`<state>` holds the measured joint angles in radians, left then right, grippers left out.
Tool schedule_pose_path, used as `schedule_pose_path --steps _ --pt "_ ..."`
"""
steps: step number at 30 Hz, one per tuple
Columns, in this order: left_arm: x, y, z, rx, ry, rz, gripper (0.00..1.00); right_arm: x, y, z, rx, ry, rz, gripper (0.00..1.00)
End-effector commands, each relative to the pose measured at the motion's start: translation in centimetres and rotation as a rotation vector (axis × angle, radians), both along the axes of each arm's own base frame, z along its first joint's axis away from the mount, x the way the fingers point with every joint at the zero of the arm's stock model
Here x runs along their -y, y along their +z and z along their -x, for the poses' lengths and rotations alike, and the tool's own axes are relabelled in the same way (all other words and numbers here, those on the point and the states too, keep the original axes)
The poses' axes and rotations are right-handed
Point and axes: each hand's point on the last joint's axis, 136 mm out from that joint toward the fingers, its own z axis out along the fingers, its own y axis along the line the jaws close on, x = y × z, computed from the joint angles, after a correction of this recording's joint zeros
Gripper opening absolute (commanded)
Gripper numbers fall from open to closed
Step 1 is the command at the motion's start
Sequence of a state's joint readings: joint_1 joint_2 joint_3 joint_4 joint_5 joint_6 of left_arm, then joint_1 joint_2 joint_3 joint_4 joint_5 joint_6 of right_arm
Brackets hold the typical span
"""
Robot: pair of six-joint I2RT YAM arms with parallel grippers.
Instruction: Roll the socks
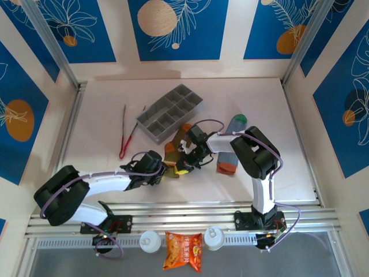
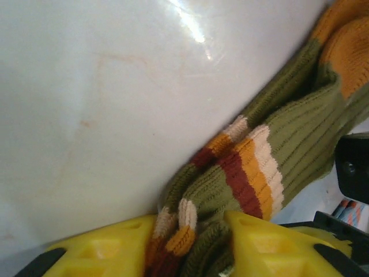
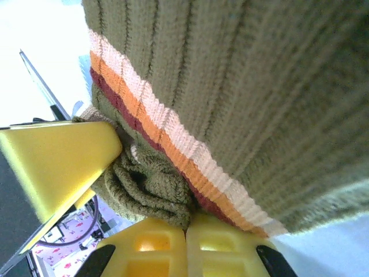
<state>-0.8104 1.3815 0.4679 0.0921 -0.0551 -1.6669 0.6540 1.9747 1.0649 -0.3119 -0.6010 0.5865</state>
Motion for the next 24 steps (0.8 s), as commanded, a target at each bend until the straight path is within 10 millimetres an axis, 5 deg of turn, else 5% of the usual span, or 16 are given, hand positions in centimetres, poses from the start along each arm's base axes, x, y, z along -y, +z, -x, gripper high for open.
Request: schedule_pose_path --steps 1,7,14,21,24 --pt "0.6 -0.3 -0.5 0.001 0.009 -0.005 0.23 2.9 -3.9 1.2 -0.065 -0.032 0.181 0.00" --pt "-1.4 -1.9 2.4 -0.156 0.019 -0.084 0.00 2.6 -3.2 0.9 0.066 0.039 0.162 0.02" --pt "-2.0 -3.6 4.7 -0.310 0.041 -0.117 0.00 1.5 1.3 0.9 0.499 0.200 0.035 0.26" --pt "-1.2 -3.4 4.6 -0.359 0.003 -0.153 0.00 2.4 4.2 0.7 0.913 0.259 0.013 0.34" --pt "-1.4 -3.2 4.9 -0.378 0.006 -0.167 0.00 1.7 6.2 1.7 1.251 0.346 0.007 0.53"
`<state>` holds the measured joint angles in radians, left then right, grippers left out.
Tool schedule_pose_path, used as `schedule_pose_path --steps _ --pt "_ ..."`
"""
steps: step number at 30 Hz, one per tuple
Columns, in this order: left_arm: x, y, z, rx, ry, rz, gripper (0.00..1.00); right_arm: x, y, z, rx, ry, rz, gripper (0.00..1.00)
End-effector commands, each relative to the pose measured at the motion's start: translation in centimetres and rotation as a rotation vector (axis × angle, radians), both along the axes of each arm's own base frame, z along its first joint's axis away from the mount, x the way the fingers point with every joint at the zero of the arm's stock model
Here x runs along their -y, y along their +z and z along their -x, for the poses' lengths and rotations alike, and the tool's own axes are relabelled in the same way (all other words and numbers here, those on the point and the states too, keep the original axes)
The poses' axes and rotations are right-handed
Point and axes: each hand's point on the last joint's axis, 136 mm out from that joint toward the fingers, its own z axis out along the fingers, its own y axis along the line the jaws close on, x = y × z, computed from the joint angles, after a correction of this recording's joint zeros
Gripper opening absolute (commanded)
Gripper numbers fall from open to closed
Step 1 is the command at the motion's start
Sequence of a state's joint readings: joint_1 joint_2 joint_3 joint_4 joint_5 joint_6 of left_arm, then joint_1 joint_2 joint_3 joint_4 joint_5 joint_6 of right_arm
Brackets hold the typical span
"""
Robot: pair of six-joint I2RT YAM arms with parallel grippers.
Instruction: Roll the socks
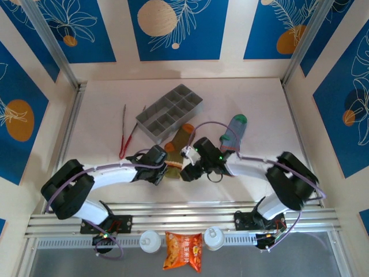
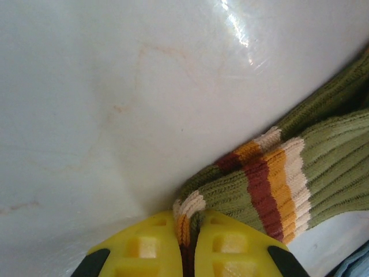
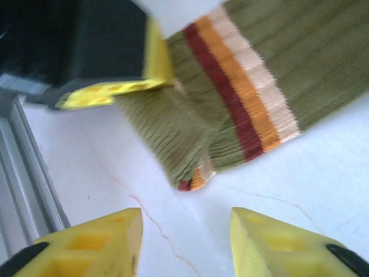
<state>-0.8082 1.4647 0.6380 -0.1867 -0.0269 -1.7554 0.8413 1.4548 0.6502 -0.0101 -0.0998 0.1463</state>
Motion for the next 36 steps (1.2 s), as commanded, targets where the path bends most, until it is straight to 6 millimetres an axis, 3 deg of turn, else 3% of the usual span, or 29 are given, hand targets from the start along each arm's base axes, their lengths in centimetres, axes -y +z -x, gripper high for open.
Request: schedule_pose_path --steps 1,7,18,29,34,36 --pt "-1.3 -2.7 4.3 -0.199 -0.053 -0.067 0.00 -1.4 2.7 -0.7 0.450 0.106 0.001 0.59" --pt "-1.3 -2.4 4.6 -0.236 -0.051 -0.052 0.00 -2.7 1.6 0.2 0.698 0.287 0.188 0.62" --pt "-0.4 -1.7 4.2 -0.269 -0.078 -0.017 0.00 -5.2 -0.2 -0.1 0.827 0.441 0.297 0.59" --pt "-0.4 -1.4 3.6 -0.263 -0.077 -0.002 0.00 -3.9 -4.6 -0.4 0.692 0.390 0.432 0.31" --pt "-0.8 -1.2 3.6 -0.263 -0.060 0.002 0.00 -2.7 -5.5 -0.4 0.595 0.311 0.480 0.06" --pt "-0.9 -1.2 3.6 -0.265 -0.052 0.006 0.00 -2.2 -5.9 0.0 0.543 0.283 0.487 0.00"
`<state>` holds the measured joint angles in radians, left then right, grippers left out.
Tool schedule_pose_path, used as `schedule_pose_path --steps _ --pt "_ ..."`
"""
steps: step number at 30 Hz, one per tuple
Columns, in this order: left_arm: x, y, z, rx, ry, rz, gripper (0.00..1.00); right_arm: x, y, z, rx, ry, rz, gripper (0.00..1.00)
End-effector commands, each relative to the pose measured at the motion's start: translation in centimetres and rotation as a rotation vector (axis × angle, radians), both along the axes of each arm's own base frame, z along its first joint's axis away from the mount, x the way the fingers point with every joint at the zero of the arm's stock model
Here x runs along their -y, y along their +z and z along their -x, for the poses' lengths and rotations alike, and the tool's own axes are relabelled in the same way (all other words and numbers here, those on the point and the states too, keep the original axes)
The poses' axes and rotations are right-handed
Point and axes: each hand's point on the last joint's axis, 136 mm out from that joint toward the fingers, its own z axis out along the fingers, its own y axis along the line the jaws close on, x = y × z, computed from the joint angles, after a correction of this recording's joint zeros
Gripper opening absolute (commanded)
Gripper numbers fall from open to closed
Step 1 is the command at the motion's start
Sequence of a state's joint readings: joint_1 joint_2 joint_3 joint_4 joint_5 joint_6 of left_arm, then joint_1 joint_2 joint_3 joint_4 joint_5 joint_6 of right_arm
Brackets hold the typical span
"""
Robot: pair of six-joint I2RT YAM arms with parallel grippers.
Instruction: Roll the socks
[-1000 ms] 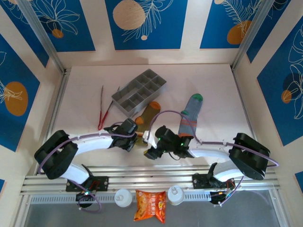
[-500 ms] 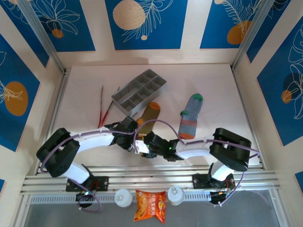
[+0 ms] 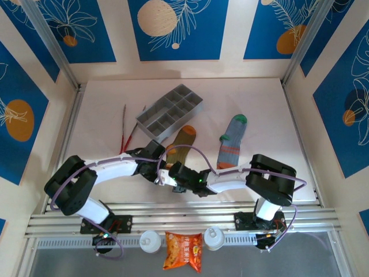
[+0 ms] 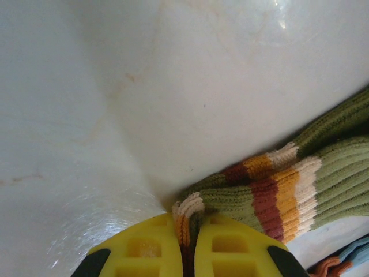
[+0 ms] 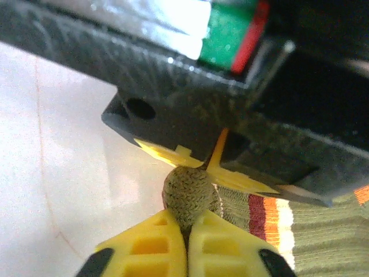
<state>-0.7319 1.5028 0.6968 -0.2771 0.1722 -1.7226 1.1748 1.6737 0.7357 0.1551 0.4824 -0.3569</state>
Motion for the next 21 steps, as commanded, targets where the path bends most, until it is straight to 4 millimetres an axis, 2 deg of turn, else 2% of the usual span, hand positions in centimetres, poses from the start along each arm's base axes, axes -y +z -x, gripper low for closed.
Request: schedule_pose_path --steps 1,5,6,11,18,21 --pt "-1.4 -1.3 2.7 -0.100 -0.019 -0.066 0.00 3.1 -3.3 0.4 -0.128 -0.144 0.112 0.00" --pt "-1.4 -1.1 2.5 -0.099 -0.004 -0.059 0.00 3.5 -4.1 2.0 -0.244 -0.185 0.092 0.00" --pt "-1.4 -1.0 2.5 -0.100 0.000 -0.054 0.03 3.7 -4.3 2.4 -0.279 -0.196 0.082 0.00" --pt "-1.2 -0.7 2.2 -0.093 0.024 -0.026 0.18 4.8 -5.9 3.7 -0.429 -0.269 0.066 0.00" --pt "-1.6 0.1 1.6 -0.066 0.044 -0.020 0.39 5.3 -6.0 3.7 -0.618 -0.336 -0.002 0.00" --pt "-2.0 0.4 1.5 -0.054 0.054 -0.021 0.55 5.4 -5.7 3.5 -0.720 -0.366 -0.047 0.00"
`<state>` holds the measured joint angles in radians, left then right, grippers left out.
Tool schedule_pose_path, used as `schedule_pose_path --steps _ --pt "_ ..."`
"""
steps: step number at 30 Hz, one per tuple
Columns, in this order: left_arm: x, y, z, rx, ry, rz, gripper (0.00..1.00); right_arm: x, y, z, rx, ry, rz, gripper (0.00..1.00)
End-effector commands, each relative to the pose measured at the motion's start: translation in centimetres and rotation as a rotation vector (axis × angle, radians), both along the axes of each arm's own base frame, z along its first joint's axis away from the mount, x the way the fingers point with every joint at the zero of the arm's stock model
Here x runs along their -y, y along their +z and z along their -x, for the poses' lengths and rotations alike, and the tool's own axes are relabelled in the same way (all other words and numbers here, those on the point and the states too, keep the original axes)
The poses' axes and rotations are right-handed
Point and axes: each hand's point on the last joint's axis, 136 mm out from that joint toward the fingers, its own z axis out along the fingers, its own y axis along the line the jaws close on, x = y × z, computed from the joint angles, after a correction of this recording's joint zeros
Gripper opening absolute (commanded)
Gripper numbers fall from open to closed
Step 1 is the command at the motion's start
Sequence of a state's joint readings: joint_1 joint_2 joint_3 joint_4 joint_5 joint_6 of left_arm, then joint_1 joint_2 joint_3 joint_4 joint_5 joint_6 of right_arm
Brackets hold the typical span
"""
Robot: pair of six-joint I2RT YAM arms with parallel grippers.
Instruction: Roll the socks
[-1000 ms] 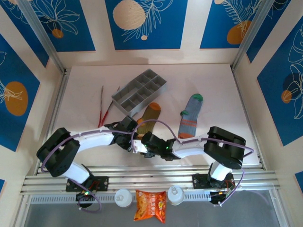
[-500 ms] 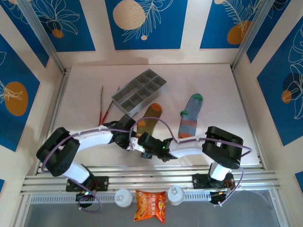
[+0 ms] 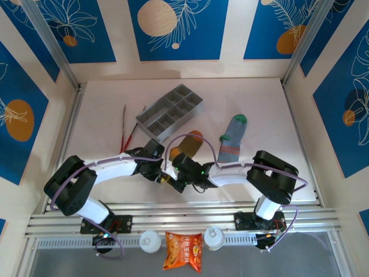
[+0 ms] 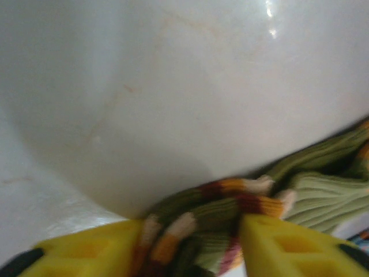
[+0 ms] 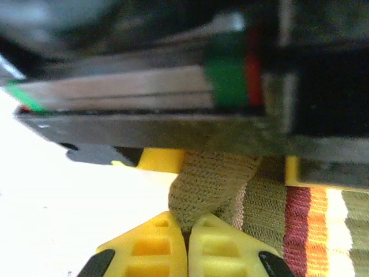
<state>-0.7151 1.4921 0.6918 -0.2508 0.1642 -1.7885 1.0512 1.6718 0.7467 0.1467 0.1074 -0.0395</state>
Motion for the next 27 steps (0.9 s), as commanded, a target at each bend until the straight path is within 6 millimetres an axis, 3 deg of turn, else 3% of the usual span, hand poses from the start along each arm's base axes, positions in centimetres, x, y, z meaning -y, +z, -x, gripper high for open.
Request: schedule_pose_path --steps 1,4,17,27 --pt "-2.0 0.3 2.2 -0.048 -0.023 -0.047 0.60 6.3 -5.8 2.3 -0.361 -0.170 0.189 0.00" --pt "-2.3 1.1 1.8 -0.015 -0.018 -0.053 0.68 6.3 -5.8 2.2 -0.463 -0.193 0.156 0.00" --pt "-3.1 1.5 2.7 -0.039 -0.057 -0.072 0.67 7.1 -7.2 2.3 -0.602 -0.247 0.203 0.00" --pt "-2.3 4.8 -0.3 0.197 -0.054 -0.028 0.65 7.0 -7.5 1.8 -0.734 -0.294 0.209 0.00"
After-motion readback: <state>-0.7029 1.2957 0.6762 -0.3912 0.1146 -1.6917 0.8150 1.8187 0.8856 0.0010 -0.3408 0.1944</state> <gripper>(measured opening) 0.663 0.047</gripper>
